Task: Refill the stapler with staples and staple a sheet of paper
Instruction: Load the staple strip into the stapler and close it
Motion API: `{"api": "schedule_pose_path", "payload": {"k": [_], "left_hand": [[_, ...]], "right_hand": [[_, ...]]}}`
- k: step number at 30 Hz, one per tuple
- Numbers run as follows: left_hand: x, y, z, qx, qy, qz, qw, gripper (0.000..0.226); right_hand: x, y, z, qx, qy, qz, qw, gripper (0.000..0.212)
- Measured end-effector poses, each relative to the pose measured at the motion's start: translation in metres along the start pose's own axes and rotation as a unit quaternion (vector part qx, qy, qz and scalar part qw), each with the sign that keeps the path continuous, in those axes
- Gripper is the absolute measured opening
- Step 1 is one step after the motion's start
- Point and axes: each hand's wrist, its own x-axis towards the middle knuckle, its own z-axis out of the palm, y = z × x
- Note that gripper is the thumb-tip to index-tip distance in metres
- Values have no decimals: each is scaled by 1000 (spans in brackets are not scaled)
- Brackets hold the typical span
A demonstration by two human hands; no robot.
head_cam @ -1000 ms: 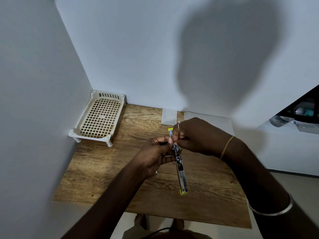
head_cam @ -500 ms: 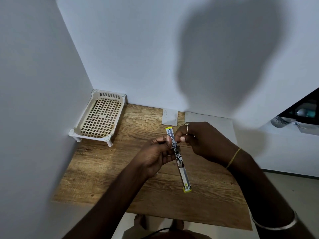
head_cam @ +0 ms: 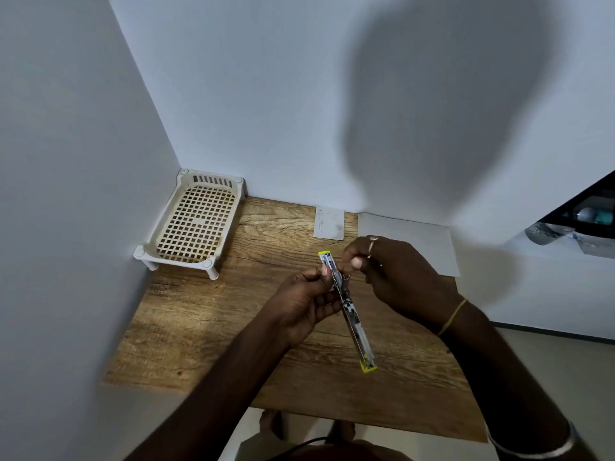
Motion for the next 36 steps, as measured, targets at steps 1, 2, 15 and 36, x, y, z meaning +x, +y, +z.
{"api": "schedule_pose_path", "payload": {"k": [1,2,15,36], "left_hand": [[0,0,0,-3,-1,-1,1000,40],[0,-1,0,-5,-4,0,1000,37],[0,-9,-3,-6,-10,21,1000,21],[14,-24,-13,27,56,58,996,20]], "right_hand": [[-2,3,2,41,11,16,999,8],[-3,5,4,76,4,32,997,10],[5,24,39,272,-44,102,956,32],[-3,50,68,493,-41,103,863,40]]}}
